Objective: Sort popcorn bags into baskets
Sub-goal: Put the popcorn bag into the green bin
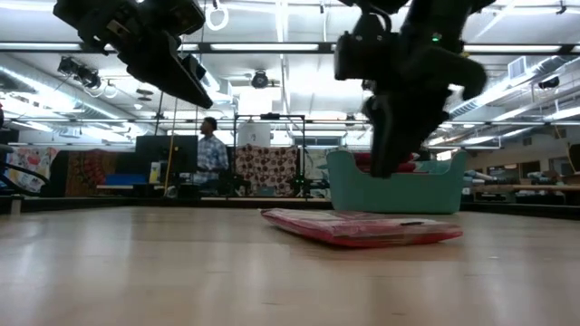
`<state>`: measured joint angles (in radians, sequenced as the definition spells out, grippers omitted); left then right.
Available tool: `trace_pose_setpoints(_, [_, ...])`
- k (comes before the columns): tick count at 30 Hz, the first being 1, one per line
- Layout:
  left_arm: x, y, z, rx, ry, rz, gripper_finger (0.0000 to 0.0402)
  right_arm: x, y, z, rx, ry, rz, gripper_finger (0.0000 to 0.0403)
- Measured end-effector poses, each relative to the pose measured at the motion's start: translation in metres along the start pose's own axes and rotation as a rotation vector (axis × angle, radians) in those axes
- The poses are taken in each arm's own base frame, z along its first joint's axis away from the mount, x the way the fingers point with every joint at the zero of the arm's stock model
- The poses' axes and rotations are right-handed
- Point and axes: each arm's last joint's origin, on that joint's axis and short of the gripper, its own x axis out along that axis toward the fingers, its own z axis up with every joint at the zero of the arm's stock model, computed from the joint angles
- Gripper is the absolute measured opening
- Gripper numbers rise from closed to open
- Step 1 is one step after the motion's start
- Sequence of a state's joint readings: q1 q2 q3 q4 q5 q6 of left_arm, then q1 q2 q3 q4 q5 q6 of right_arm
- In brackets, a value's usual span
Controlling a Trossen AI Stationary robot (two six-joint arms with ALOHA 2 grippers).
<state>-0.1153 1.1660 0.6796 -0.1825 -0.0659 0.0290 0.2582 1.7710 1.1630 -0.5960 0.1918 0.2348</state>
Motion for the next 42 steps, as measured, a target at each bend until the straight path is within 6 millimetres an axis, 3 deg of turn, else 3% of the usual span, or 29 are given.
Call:
trace_pose_setpoints(10, [0.0,0.001,0.002,0.023,-0.025,0.016,0.0107,-0.011,0.01,-0.025,0.069,0.227,-0.07,0.0161])
trace_pose_setpoints(16, [0.006,-0.003,0.002,0.008,-0.023,0.01,0.0107,-0.032,0.006,-0.03,0.075,0.163,-0.116,0.0141])
trace_pose_setpoints(23, [0.025,-0.014,0.0,0.046,-0.017,-0.02,0.0107,-0.056,-0.009,-0.052,0.167,0.053,-0.173,0.0128])
trace_pose_setpoints(30, [0.041,-0.017,0.001,0.07,-0.041,-0.022,0.0107,-0.058,-0.013,-0.066,0.239,-0.046,-0.126,0.0128])
trace_pose_setpoints(42, [0.061,-0.021,0.003,0.066,-0.065,-0.026,0.0107,-0.056,-0.015,-0.073,0.262,-0.028,-0.131,0.0126])
